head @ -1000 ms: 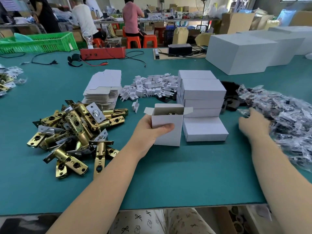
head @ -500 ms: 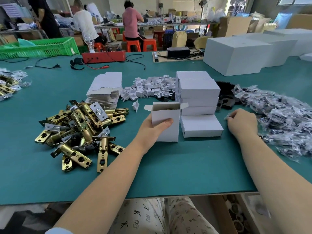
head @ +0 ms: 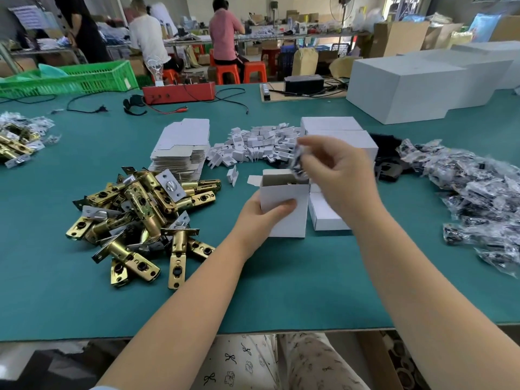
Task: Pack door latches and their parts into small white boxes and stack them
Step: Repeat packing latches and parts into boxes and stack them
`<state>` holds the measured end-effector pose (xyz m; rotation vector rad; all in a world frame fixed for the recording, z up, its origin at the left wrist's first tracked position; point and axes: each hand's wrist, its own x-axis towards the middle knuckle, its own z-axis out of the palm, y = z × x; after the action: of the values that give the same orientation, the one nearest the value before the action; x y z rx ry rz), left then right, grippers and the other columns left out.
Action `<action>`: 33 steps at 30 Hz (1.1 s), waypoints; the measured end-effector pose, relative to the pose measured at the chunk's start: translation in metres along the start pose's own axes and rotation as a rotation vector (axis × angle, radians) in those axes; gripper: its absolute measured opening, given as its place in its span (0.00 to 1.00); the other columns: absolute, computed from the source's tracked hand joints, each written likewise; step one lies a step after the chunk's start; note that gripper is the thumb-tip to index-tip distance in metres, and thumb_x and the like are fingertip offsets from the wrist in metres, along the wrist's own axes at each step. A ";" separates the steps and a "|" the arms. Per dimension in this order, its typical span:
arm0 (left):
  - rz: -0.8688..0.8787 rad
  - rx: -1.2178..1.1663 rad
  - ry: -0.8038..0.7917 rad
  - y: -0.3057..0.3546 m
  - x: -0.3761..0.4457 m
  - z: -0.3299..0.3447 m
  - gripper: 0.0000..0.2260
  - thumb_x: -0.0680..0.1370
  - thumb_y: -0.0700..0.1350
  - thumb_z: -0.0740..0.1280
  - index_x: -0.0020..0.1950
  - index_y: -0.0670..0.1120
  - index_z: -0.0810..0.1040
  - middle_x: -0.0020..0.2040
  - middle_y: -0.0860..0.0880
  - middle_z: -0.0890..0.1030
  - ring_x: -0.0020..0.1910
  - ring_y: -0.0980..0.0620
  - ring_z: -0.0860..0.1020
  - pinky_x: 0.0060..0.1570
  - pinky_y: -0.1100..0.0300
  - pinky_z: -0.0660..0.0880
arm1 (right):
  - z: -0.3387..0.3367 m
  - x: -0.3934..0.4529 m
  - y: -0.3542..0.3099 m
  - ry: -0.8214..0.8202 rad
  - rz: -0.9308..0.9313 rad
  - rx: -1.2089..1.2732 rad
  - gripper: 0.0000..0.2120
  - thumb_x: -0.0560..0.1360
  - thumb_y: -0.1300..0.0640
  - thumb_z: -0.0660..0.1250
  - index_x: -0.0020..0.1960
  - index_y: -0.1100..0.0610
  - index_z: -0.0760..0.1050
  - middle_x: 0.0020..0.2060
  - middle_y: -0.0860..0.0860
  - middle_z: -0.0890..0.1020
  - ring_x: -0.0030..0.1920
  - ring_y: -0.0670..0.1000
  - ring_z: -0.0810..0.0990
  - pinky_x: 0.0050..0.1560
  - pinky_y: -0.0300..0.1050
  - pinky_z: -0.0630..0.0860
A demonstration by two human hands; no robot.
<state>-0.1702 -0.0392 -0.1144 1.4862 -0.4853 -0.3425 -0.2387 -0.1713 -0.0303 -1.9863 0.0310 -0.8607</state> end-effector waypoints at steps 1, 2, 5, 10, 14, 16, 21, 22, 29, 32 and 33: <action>0.005 0.012 0.010 0.000 0.000 0.000 0.19 0.69 0.52 0.73 0.59 0.50 0.78 0.51 0.55 0.85 0.53 0.58 0.81 0.51 0.65 0.76 | 0.007 0.000 -0.003 -0.052 -0.019 -0.072 0.12 0.76 0.62 0.65 0.55 0.50 0.81 0.37 0.40 0.81 0.37 0.39 0.77 0.39 0.30 0.73; 0.006 0.022 0.020 0.000 0.000 0.000 0.22 0.68 0.53 0.74 0.60 0.49 0.78 0.52 0.53 0.85 0.55 0.56 0.81 0.55 0.62 0.76 | 0.014 -0.001 -0.004 -0.100 -0.036 -0.143 0.11 0.76 0.60 0.66 0.55 0.51 0.81 0.40 0.42 0.83 0.41 0.40 0.79 0.44 0.32 0.75; 0.014 0.044 0.014 0.000 0.001 0.000 0.24 0.68 0.54 0.73 0.62 0.46 0.78 0.55 0.49 0.84 0.58 0.54 0.80 0.59 0.58 0.75 | 0.023 0.001 -0.004 -0.189 -0.037 -0.251 0.09 0.76 0.59 0.67 0.52 0.50 0.82 0.44 0.43 0.84 0.46 0.43 0.81 0.52 0.39 0.76; 0.014 0.034 -0.022 -0.001 0.002 -0.003 0.16 0.75 0.43 0.72 0.62 0.45 0.76 0.54 0.47 0.84 0.56 0.54 0.81 0.54 0.63 0.76 | 0.024 0.002 0.002 -0.270 -0.147 -0.432 0.08 0.77 0.56 0.66 0.52 0.52 0.83 0.48 0.43 0.81 0.56 0.48 0.72 0.56 0.37 0.66; 0.008 0.025 -0.067 0.003 0.001 -0.002 0.15 0.75 0.48 0.69 0.61 0.50 0.76 0.52 0.57 0.84 0.54 0.63 0.79 0.48 0.70 0.74 | 0.019 -0.003 0.007 -0.355 -0.204 -0.664 0.16 0.79 0.46 0.59 0.49 0.50 0.84 0.65 0.48 0.73 0.68 0.52 0.62 0.68 0.47 0.52; 0.020 -0.014 -0.042 0.003 0.002 -0.002 0.17 0.74 0.47 0.63 0.62 0.46 0.76 0.56 0.52 0.83 0.59 0.58 0.78 0.55 0.65 0.74 | 0.019 -0.005 0.008 -0.425 -0.217 -0.706 0.21 0.79 0.40 0.54 0.47 0.48 0.83 0.67 0.47 0.71 0.70 0.51 0.59 0.72 0.54 0.48; -0.048 -0.354 -0.070 0.010 0.002 -0.006 0.21 0.73 0.49 0.51 0.55 0.41 0.77 0.51 0.44 0.80 0.49 0.47 0.76 0.49 0.58 0.71 | 0.019 -0.012 0.017 -0.070 -0.250 -0.397 0.19 0.77 0.45 0.57 0.55 0.54 0.81 0.62 0.53 0.74 0.64 0.54 0.69 0.67 0.44 0.59; -0.062 -0.388 -0.072 0.011 0.002 -0.008 0.24 0.74 0.51 0.49 0.58 0.41 0.77 0.54 0.42 0.78 0.50 0.46 0.72 0.51 0.56 0.66 | 0.019 -0.016 0.020 0.067 -0.211 -0.266 0.16 0.76 0.49 0.60 0.57 0.57 0.79 0.58 0.50 0.74 0.59 0.53 0.73 0.63 0.38 0.63; -0.026 -0.271 -0.010 0.017 0.004 -0.010 0.21 0.76 0.58 0.59 0.57 0.47 0.82 0.55 0.43 0.83 0.53 0.48 0.77 0.54 0.50 0.70 | 0.026 -0.041 0.038 0.292 0.169 0.145 0.17 0.72 0.51 0.66 0.58 0.48 0.68 0.45 0.41 0.73 0.47 0.41 0.73 0.50 0.28 0.68; 0.035 -0.230 0.033 0.019 0.003 -0.011 0.16 0.72 0.56 0.67 0.55 0.49 0.83 0.51 0.45 0.83 0.49 0.50 0.80 0.51 0.53 0.74 | 0.025 -0.041 0.036 0.274 0.063 0.128 0.13 0.73 0.52 0.67 0.55 0.44 0.69 0.44 0.39 0.75 0.48 0.38 0.74 0.52 0.29 0.68; 0.059 -0.222 0.044 0.020 0.004 -0.011 0.14 0.72 0.53 0.68 0.55 0.50 0.83 0.50 0.47 0.84 0.48 0.52 0.80 0.49 0.55 0.75 | 0.024 -0.041 0.036 0.264 0.014 0.107 0.10 0.73 0.52 0.66 0.53 0.42 0.70 0.44 0.38 0.76 0.48 0.38 0.74 0.52 0.29 0.68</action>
<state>-0.1625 -0.0304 -0.0947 1.2594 -0.4401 -0.3063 -0.2447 -0.1590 -0.0880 -1.7606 0.1478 -1.0883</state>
